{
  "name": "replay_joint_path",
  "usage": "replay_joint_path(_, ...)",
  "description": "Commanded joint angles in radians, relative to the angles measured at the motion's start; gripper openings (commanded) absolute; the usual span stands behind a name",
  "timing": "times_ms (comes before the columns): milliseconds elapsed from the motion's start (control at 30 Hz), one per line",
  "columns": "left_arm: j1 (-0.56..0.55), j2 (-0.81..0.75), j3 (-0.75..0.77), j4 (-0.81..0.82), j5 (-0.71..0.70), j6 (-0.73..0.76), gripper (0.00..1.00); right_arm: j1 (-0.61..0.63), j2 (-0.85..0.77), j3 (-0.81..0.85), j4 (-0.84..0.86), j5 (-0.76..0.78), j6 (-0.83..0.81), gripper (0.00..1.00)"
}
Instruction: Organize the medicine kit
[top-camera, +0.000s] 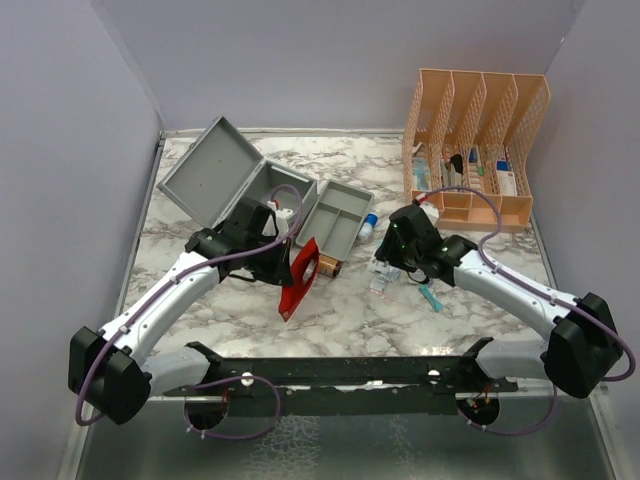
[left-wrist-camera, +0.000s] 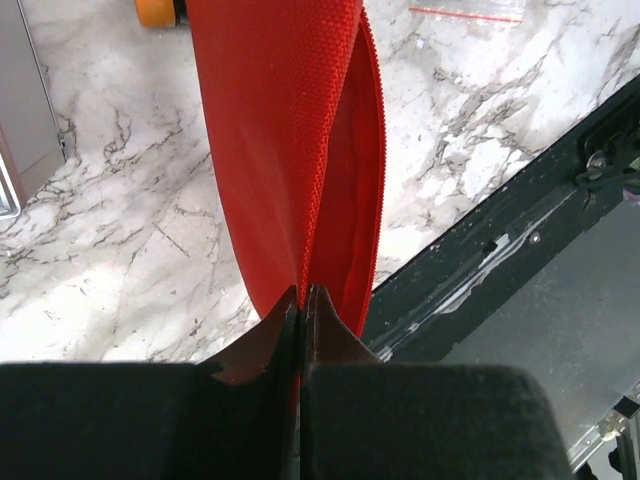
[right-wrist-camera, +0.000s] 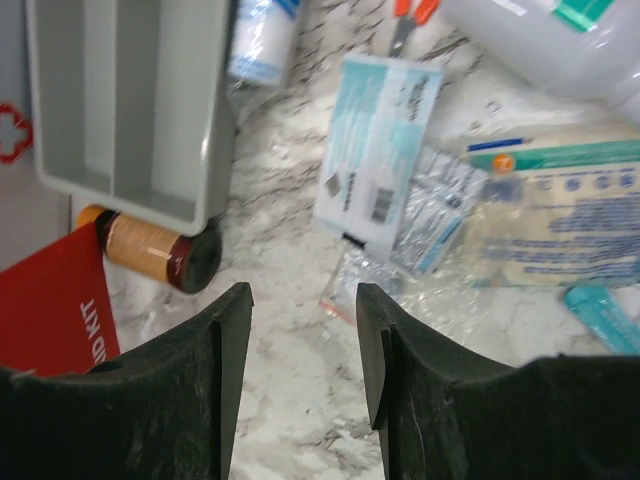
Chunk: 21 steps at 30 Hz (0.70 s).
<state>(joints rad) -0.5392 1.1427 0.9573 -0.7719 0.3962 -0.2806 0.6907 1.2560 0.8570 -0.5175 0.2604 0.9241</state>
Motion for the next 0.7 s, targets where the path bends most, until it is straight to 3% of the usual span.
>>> replay_joint_path(0,-0.005,0.03,0.026,-0.051,-0.029,0.004,0.0,-0.085,0.02,-0.022,-0.008,0.016,-0.059,0.48)
replay_joint_path(267,-0.006,0.036,0.016,-0.067,-0.099,-0.076,0.0,-0.179,0.092,-0.048,0.04,-0.047,-0.173,0.48)
replay_joint_path(667,-0.007,0.007,0.069,-0.147,-0.16,-0.106,0.0,-0.183,0.206,0.014,0.099,-0.095,-0.221,0.45)
